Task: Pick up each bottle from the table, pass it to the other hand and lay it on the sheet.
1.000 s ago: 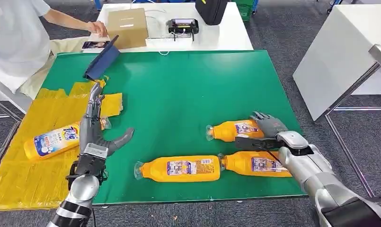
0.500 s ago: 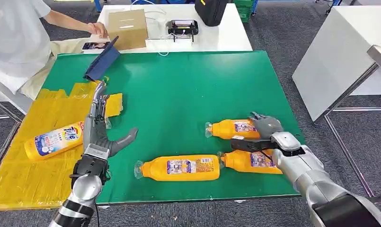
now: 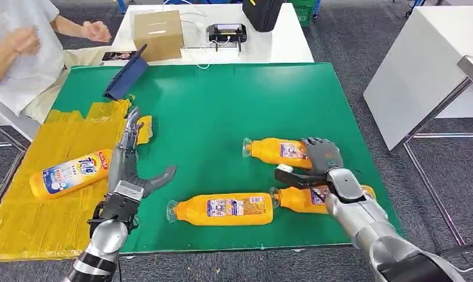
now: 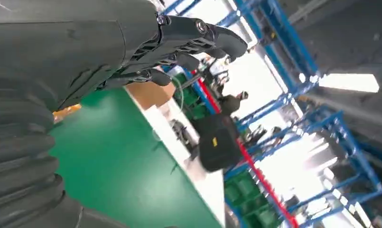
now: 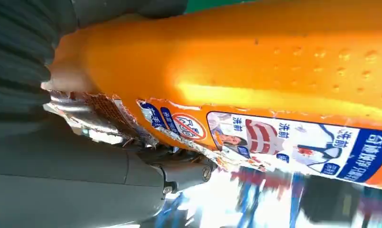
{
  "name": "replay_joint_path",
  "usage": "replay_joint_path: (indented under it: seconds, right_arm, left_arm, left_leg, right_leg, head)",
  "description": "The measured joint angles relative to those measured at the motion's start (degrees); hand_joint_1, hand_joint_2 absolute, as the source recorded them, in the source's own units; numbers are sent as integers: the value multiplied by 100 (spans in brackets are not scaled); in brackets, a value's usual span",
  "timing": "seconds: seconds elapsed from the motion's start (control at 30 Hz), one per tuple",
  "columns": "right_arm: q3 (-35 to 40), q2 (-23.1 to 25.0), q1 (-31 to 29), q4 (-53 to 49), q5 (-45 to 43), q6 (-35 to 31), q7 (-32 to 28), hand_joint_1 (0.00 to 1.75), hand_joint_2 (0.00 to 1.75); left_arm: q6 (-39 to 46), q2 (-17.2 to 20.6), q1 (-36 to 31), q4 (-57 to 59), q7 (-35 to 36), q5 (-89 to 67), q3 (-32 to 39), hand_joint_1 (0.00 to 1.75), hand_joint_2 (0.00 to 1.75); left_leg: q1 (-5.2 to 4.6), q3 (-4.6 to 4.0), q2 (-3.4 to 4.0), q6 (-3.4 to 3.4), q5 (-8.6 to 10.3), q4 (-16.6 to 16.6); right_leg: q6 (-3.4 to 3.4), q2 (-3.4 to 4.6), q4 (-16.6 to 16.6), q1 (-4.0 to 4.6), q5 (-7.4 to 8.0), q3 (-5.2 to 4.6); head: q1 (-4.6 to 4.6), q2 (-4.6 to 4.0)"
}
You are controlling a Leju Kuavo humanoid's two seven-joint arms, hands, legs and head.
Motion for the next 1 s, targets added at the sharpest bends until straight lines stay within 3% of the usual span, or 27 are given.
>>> replay_joint_path:
  seconds: [0.27, 0.47, 0.57, 0.63, 1.0]
  right_arm:
    - [-1376, 658, 1535, -3380, -1278, -1037, -725, 175, 175]
    - [-1527, 1003, 2016, -4651, -1976, -831, -1140, 175, 175]
    - [-1407, 1140, 2042, -4860, -3346, 311, -1417, 175, 175]
    - [-1208, 1271, 2034, -4831, -3786, 933, -1469, 175, 175]
    - [150, 1880, 1575, -3629, -3764, 1387, -1580, 175, 175]
  left_arm:
    - [-291, 0, 289, -182, 107, -114, -48, 0, 175]
    - [-556, 2, 361, -247, 107, 108, -48, 0, 175]
    - [-767, 2, 357, -258, 68, 333, -50, 0, 175]
    - [-877, 2, 314, -258, 35, 467, -77, 0, 175]
    - [-1231, 4, 34, -258, -28, 1025, -304, 0, 175]
  left_leg:
    - [2, -20, -7, -5, -6, -2]
    - [1, -21, -5, -7, -8, -2]
    - [2, -18, -1, -8, -6, -3]
    - [3, -19, 1, -8, -4, -3]
    - [11, -22, 1, -12, -1, -3]
  right_leg:
    - [-3, -8, 0, 3, -9, -18]
    - [-3, -4, -1, 1, -8, -23]
    - [-6, -1, -1, 2, -5, -22]
    - [-6, 1, 0, 5, -4, -23]
    - [-7, -1, 2, 10, -6, -24]
  head:
    - [-4, 0]
    - [0, 0]
    - [0, 0]
    - [0, 0]
    - [2, 0]
